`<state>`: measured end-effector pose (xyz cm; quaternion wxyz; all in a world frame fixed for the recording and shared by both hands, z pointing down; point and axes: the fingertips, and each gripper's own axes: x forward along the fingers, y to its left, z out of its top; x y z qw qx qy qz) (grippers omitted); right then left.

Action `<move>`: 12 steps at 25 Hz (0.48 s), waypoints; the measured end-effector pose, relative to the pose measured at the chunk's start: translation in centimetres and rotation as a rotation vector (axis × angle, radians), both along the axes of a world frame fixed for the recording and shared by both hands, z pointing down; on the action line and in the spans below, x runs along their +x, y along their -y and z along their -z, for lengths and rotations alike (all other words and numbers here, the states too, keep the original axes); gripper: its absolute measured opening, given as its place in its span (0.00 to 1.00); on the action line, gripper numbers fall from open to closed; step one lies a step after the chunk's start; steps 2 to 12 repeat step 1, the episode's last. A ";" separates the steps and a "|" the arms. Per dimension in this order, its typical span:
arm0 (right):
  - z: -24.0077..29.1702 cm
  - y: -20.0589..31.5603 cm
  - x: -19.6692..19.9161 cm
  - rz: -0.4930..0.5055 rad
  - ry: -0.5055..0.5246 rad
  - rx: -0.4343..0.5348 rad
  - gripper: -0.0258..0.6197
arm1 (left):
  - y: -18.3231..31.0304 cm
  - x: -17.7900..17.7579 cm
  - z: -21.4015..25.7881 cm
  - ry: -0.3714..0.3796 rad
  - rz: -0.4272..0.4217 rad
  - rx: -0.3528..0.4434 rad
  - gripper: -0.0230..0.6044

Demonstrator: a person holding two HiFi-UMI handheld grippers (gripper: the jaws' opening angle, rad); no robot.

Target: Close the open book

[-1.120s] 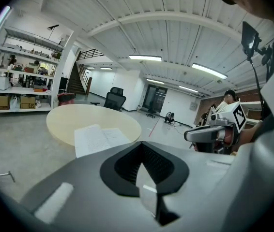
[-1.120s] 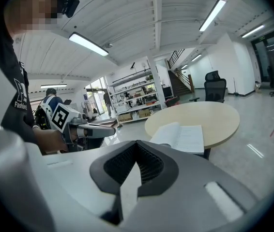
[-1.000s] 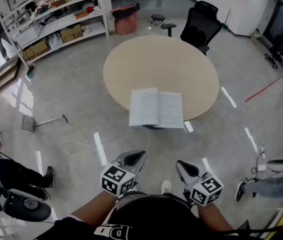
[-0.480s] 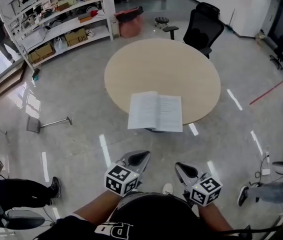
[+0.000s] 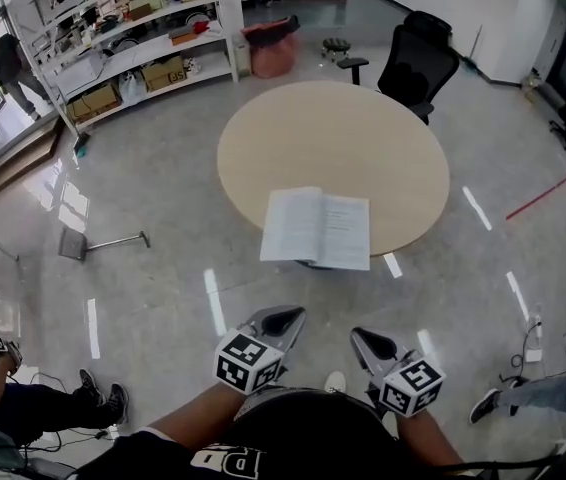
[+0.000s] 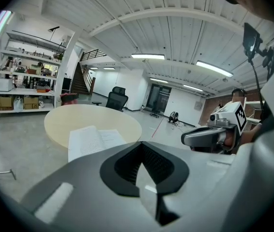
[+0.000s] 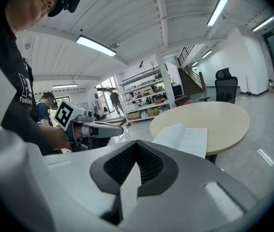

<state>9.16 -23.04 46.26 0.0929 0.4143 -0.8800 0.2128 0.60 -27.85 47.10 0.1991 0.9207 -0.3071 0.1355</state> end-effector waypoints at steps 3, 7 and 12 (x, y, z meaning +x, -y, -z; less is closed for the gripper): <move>0.0 0.0 0.0 0.000 0.001 -0.001 0.04 | 0.0 -0.1 -0.1 0.002 0.002 -0.003 0.05; 0.0 0.0 0.0 0.000 0.001 -0.001 0.04 | 0.0 -0.1 -0.1 0.002 0.002 -0.003 0.05; 0.0 0.0 0.0 0.000 0.001 -0.001 0.04 | 0.0 -0.1 -0.1 0.002 0.002 -0.003 0.05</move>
